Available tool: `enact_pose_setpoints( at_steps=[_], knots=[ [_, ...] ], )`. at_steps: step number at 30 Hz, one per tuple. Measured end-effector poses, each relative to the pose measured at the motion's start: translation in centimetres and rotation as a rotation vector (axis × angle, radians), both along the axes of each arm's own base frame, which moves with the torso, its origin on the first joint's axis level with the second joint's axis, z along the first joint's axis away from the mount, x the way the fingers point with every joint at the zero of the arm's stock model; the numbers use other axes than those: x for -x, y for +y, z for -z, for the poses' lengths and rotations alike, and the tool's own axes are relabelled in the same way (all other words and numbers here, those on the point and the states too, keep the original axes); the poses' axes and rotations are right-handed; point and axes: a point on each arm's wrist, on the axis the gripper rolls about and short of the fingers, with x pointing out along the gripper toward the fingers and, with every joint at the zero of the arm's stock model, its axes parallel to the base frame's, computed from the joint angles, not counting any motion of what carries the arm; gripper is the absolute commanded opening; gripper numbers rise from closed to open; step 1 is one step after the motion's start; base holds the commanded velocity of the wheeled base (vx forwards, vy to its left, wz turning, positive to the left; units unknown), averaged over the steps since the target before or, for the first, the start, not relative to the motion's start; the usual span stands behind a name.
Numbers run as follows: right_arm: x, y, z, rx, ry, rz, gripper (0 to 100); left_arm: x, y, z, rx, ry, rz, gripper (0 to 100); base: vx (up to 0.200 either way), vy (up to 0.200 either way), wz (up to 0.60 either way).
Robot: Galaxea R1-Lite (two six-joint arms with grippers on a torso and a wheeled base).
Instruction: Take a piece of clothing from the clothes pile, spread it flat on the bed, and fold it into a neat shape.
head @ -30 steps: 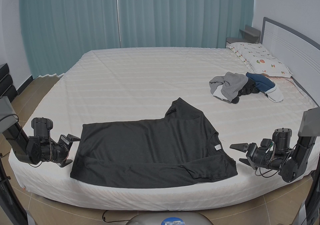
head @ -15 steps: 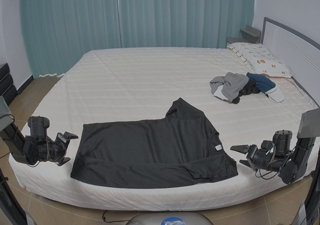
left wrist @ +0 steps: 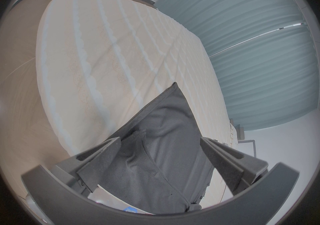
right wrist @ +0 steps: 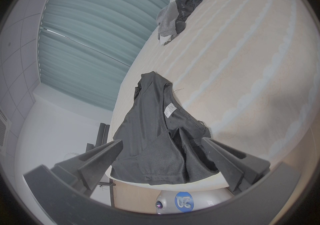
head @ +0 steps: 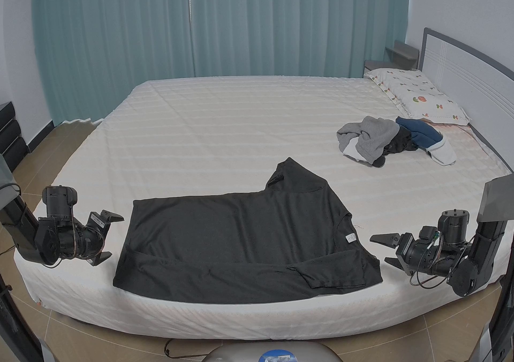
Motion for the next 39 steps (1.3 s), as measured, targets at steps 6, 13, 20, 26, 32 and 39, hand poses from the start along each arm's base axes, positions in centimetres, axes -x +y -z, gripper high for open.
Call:
enact_pose_setpoints(
  at_steps=[6,13,20,26,32,39],
  knots=[
    [0.01,0.00,0.00,0.000,0.000,0.000,100,0.05,0.24,0.01,0.007,0.000,-0.002,100,0.000,0.033,0.00],
    [0.02,0.01,0.01,0.000,0.001,-0.001,100,0.03,0.27,0.02,0.009,0.000,-0.004,100,0.000,0.000,0.00],
    [0.00,0.00,0.00,0.000,0.000,0.000,100,-0.06,0.19,0.03,0.009,0.004,-0.002,100,0.000,0.000,0.00],
    [0.06,0.00,0.02,0.000,0.002,0.000,100,-0.08,0.17,0.04,0.008,0.003,0.001,100,0.000,0.000,0.00],
    [0.09,-0.01,0.01,0.000,0.003,0.000,100,-0.20,0.34,-0.02,0.038,0.001,0.014,100,0.000,-0.133,0.00],
    [0.16,0.02,0.00,0.000,0.004,-0.001,100,-0.18,0.58,-0.06,0.053,-0.004,0.022,100,0.000,-0.143,0.00]
  ],
)
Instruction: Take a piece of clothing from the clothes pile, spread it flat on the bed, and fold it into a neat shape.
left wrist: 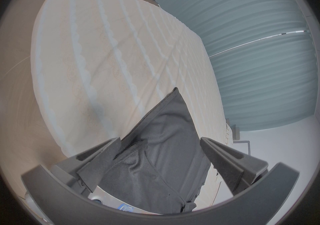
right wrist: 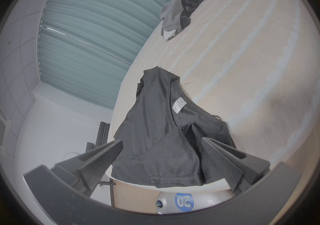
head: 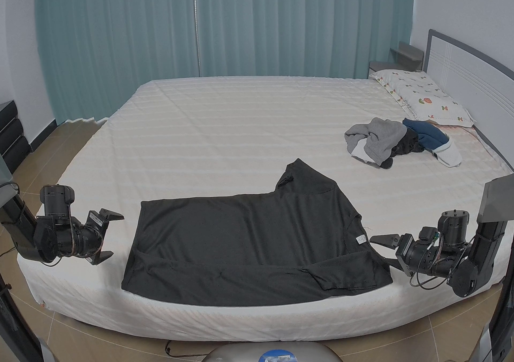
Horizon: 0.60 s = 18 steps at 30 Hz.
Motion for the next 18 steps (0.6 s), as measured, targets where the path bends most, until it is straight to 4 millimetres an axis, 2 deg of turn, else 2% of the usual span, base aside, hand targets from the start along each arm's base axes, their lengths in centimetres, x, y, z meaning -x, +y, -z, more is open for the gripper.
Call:
enact_pose_setpoints(
  at_steps=[18],
  knots=[
    [0.00,-0.03,-0.03,0.000,-0.001,0.001,100,-0.23,0.00,0.15,-0.021,0.004,-0.012,100,0.000,0.000,0.00]
  ],
)
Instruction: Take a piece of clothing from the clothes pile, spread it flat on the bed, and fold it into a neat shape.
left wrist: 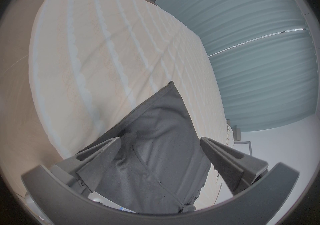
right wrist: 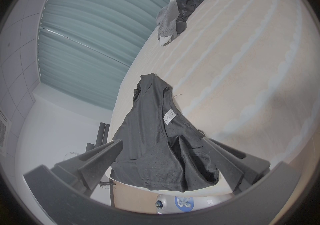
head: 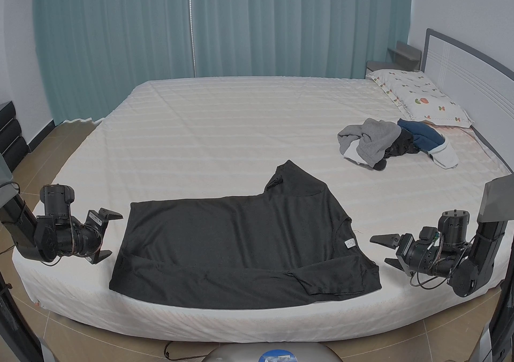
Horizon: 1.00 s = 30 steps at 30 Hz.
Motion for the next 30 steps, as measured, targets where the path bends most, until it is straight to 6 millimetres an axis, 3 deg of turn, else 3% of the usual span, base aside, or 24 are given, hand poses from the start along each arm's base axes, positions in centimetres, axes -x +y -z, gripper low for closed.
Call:
enact_pose_setpoints(
  at_steps=[4,16,30],
  knots=[
    [0.0,0.0,0.0,-0.001,0.000,0.000,100,0.0,-0.1,0.0,-0.002,0.003,0.000,100,0.000,0.000,0.00],
    [0.0,0.0,0.0,-0.013,0.007,0.005,100,0.1,-0.1,0.1,0.012,0.008,0.008,100,0.000,0.200,0.00],
    [0.1,0.0,-0.2,-0.025,0.007,-0.005,100,1.1,-0.5,0.6,-0.051,-0.016,0.068,100,0.000,0.000,0.00]
  ],
)
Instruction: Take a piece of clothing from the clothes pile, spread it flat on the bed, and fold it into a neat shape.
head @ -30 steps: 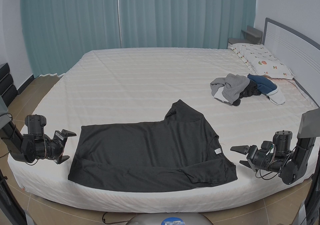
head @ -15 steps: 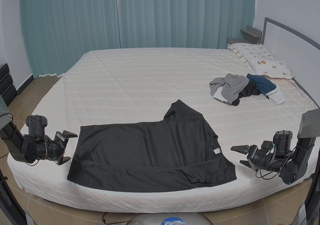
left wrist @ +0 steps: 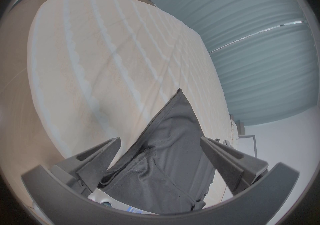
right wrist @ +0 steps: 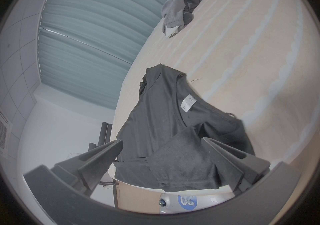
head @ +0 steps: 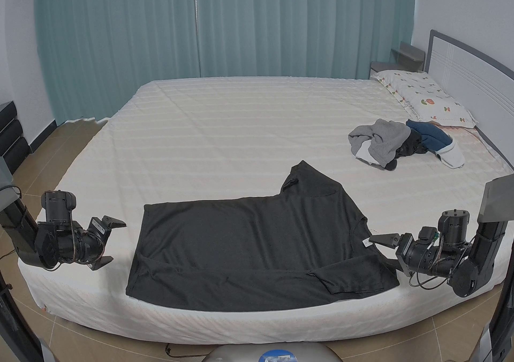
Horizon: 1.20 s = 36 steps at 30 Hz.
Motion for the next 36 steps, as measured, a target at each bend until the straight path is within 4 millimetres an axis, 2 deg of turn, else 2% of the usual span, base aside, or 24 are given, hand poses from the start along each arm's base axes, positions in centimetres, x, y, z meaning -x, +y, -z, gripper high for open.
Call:
enact_pose_setpoints(
  at_steps=[4,17,30,36],
  knots=[
    [0.0,0.0,0.0,0.000,-0.002,0.001,100,0.4,-0.2,0.1,0.011,-0.007,-0.005,100,0.000,0.000,0.00],
    [0.0,0.0,-0.1,0.000,-0.004,0.001,100,0.5,-0.7,-0.3,0.018,-0.020,0.008,100,0.200,0.000,0.00],
    [0.0,0.0,-0.1,0.000,-0.004,0.001,100,0.4,-1.3,-0.3,0.012,-0.024,0.030,100,0.000,0.000,0.00],
    [0.0,0.0,-0.1,0.000,-0.004,0.001,100,-1.0,-1.7,-0.7,0.004,-0.056,0.055,100,0.000,0.000,0.00]
  ],
)
